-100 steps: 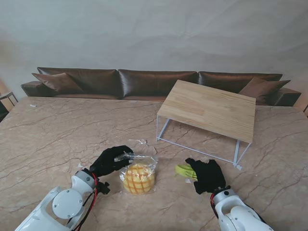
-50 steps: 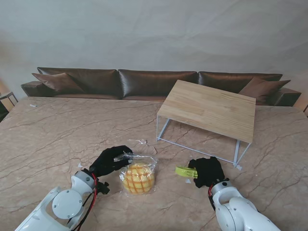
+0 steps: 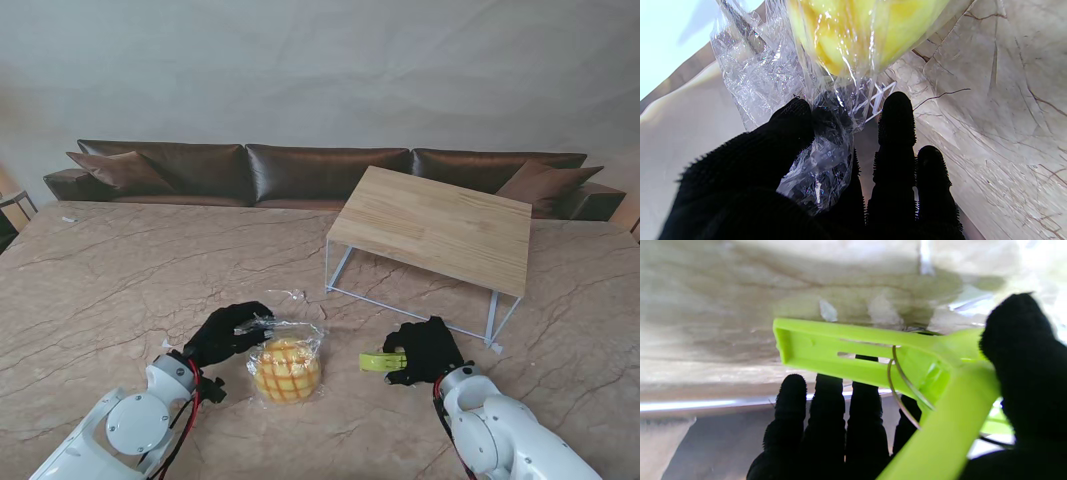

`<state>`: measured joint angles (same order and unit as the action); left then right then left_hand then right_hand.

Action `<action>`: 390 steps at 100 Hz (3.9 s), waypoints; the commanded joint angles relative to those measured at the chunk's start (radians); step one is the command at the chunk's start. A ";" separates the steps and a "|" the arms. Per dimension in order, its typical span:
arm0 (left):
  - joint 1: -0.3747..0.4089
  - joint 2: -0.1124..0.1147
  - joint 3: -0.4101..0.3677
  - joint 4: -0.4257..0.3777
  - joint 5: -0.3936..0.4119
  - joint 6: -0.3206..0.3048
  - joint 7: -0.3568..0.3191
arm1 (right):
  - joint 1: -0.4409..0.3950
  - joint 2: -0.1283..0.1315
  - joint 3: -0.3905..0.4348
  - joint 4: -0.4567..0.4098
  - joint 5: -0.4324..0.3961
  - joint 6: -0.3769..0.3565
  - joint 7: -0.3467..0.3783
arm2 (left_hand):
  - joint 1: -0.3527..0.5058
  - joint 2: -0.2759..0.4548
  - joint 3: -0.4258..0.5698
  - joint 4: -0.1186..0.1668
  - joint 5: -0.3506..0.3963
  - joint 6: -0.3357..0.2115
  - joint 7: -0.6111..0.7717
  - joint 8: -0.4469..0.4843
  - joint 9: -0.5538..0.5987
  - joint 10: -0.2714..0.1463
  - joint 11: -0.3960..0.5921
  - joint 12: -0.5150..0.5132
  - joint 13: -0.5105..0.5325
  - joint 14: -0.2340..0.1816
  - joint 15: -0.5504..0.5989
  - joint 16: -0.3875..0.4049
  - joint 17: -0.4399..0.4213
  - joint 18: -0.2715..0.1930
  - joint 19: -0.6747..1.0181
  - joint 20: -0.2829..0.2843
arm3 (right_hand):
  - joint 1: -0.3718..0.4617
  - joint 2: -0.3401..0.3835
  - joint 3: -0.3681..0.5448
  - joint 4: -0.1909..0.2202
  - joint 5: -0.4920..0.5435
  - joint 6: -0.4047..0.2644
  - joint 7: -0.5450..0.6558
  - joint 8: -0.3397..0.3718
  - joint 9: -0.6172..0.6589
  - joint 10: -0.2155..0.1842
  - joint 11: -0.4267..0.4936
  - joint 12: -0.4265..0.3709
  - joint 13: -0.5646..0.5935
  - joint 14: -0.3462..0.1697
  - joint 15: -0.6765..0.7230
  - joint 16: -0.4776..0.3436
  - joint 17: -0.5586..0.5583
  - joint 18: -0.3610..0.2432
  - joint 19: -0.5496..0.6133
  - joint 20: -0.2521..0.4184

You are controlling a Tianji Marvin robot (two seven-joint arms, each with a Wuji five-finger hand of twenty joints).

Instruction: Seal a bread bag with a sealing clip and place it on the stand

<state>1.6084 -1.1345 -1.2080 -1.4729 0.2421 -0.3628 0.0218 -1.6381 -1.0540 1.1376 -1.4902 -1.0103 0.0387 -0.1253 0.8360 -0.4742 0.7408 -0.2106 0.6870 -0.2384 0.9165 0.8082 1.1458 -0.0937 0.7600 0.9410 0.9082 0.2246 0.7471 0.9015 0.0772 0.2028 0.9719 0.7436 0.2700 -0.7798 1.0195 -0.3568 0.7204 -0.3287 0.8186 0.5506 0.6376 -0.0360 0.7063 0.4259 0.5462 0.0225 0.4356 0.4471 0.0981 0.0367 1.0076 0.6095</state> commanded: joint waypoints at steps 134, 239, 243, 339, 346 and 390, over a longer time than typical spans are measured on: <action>0.002 -0.002 0.004 0.020 -0.010 -0.009 -0.014 | 0.170 -0.003 -0.205 0.300 0.241 -0.177 0.121 | 0.042 0.059 -0.005 0.005 0.027 -0.096 0.070 0.050 0.011 -0.092 -0.006 0.029 -0.002 -0.013 -0.010 0.005 -0.008 0.009 -0.007 0.006 | 0.160 -0.312 0.347 0.085 0.422 -0.125 0.469 0.618 0.716 -0.055 0.536 0.505 0.768 -0.051 0.982 0.541 0.821 0.353 0.440 0.155; 0.003 0.002 0.009 0.001 0.022 -0.012 -0.011 | -0.103 -0.023 0.095 -0.094 0.159 -0.221 0.023 | 0.042 0.056 0.000 0.006 0.034 -0.095 0.077 0.056 0.017 -0.090 0.006 0.032 0.006 -0.011 -0.001 0.010 -0.003 0.018 -0.002 0.009 | 0.312 -0.201 0.335 0.241 0.604 -0.198 0.700 0.777 0.810 0.076 0.892 0.614 0.761 -0.002 1.416 0.764 1.082 0.366 1.086 0.489; 0.005 0.002 0.008 -0.004 0.026 -0.016 -0.008 | -0.133 -0.023 0.120 -0.139 0.135 -0.210 0.017 | 0.042 0.057 0.002 0.007 0.035 -0.095 0.077 0.057 0.018 -0.090 0.008 0.033 0.007 -0.009 -0.001 0.010 -0.003 0.018 -0.002 0.009 | 0.312 -0.198 0.334 0.241 0.604 -0.199 0.700 0.776 0.810 0.076 0.892 0.614 0.761 -0.003 1.416 0.764 1.082 0.366 1.086 0.490; 0.000 0.012 0.039 -0.031 0.066 -0.028 -0.023 | 0.086 -0.006 0.004 -0.245 -0.186 -0.154 -0.103 | 0.029 0.043 0.035 0.005 0.042 -0.085 0.076 0.066 0.027 -0.091 0.026 0.035 0.016 -0.009 0.008 0.013 0.004 0.018 0.010 0.012 | 0.306 -0.207 0.347 0.240 0.602 -0.214 0.703 0.779 0.809 0.072 0.894 0.618 0.761 -0.001 1.414 0.767 1.082 0.364 1.086 0.493; -0.001 0.012 0.038 -0.031 0.065 -0.028 -0.025 | 0.123 -0.003 -0.029 -0.217 -0.199 -0.154 -0.103 | 0.028 0.043 0.034 0.004 0.042 -0.086 0.076 0.066 0.027 -0.091 0.026 0.035 0.016 -0.009 0.008 0.013 0.004 0.018 0.011 0.013 | 0.304 -0.207 0.348 0.240 0.602 -0.214 0.703 0.780 0.809 0.071 0.894 0.618 0.761 -0.003 1.414 0.766 1.082 0.363 1.086 0.492; -0.004 0.010 0.036 -0.024 0.056 -0.035 -0.021 | 0.277 0.013 -0.201 -0.106 -0.257 -0.192 -0.119 | 0.026 0.042 0.036 0.003 0.042 -0.087 0.078 0.066 0.027 -0.091 0.027 0.035 0.015 -0.009 0.008 0.012 0.006 0.018 0.014 0.014 | 0.297 -0.215 0.352 0.237 0.601 -0.222 0.704 0.781 0.809 0.066 0.893 0.621 0.762 -0.007 1.413 0.763 1.081 0.357 1.086 0.482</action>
<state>1.5991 -1.1211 -1.1730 -1.4976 0.3005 -0.3964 0.0015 -1.3752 -1.0377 0.9439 -1.6084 -1.2740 -0.1320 -0.2400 0.8360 -0.4742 0.7398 -0.2113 0.6870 -0.2436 0.9162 0.8098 1.1459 -0.0984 0.7576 0.9673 0.9082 0.2246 0.7480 0.9014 0.0834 0.2165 0.9716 0.7436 0.3402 -1.0889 1.3004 -0.1454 1.0159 -0.1439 0.6519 1.2454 1.2916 0.0059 1.1546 0.9607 1.1828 0.0673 1.4056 1.0669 1.0627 0.4183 1.5888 0.9678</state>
